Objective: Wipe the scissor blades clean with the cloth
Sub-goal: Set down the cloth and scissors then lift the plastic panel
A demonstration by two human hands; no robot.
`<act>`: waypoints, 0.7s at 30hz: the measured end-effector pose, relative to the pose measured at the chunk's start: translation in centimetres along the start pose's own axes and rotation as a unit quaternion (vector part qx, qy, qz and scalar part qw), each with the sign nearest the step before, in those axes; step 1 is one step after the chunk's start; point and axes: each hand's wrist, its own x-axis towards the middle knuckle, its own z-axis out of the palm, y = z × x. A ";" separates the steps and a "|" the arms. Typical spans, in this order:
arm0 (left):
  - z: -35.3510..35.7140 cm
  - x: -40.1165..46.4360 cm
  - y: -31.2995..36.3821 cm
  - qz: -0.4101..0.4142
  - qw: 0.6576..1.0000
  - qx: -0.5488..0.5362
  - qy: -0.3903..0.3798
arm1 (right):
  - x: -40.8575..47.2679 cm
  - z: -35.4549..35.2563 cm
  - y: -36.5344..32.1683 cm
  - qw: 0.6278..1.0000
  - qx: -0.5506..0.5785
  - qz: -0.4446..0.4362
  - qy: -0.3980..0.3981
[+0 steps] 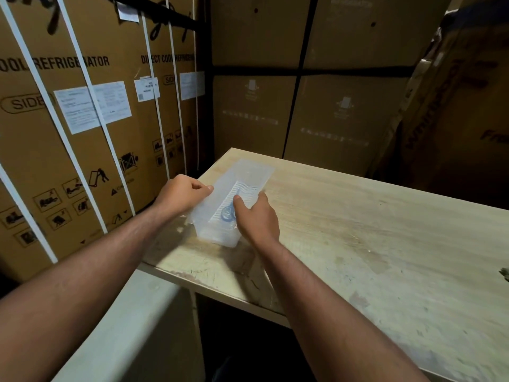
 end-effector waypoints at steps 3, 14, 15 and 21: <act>0.0 -0.5 0.1 0.002 1.000 0.008 0.014 | -0.7 -0.4 0.2 1.000 0.012 -0.006 -0.024; 0.3 -1.9 0.3 0.005 1.000 -0.017 -0.014 | -1.2 -0.7 0.3 0.999 0.036 -0.016 -0.017; 0.3 -1.8 0.1 0.002 0.999 -0.033 -0.021 | -1.1 -0.5 0.4 0.999 0.045 -0.015 -0.018; 0.3 -1.2 -0.8 -0.004 0.993 -0.096 -0.069 | -0.9 0.1 0.6 0.999 0.047 -0.021 -0.003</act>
